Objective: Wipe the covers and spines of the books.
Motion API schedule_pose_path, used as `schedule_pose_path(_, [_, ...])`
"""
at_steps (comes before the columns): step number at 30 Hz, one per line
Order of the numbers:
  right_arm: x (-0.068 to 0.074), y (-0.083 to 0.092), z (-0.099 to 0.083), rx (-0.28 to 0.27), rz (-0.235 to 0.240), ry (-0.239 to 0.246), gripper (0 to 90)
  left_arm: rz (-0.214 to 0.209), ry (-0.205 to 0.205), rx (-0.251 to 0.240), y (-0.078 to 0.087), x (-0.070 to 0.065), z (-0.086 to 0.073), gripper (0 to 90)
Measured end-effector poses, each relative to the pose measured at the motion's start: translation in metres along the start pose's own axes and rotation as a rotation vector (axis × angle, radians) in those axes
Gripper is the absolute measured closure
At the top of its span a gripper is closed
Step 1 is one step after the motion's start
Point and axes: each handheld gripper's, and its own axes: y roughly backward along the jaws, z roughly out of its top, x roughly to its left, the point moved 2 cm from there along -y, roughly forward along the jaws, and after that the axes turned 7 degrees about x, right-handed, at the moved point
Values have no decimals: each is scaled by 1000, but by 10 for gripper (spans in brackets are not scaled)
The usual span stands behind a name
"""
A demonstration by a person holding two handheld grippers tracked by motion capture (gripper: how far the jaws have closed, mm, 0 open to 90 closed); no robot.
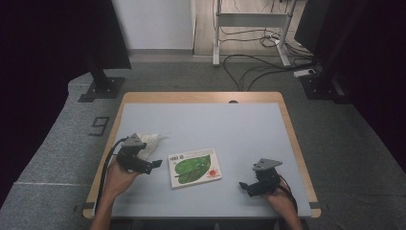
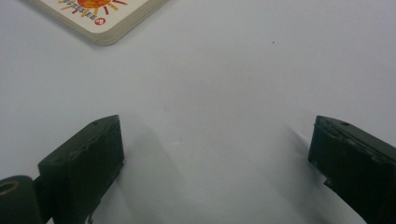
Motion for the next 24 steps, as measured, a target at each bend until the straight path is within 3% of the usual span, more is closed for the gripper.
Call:
schedule_pose_path(2, [0, 0, 0, 0, 0, 1, 30, 19, -31, 20, -11, -6, -4, 0])
schedule_pose_path(8, [0, 0, 0, -1, 0, 0, 31, 1, -62, 77, -31, -14, -14, 0])
schedule_pose_path(18, [0, 0, 0, 2, 1, 2, 33, 26, -138, 197, -54, -24, -27, 0])
schedule_pose_path(20, [0, 0, 0, 0, 2, 1, 41, 32, -145, 219, -58, -24, -30, 0])
schedule_pose_path(24, [1, 2, 0, -9, 13, 10, 79, 5, -139, 223, -59, -20, -34, 0])
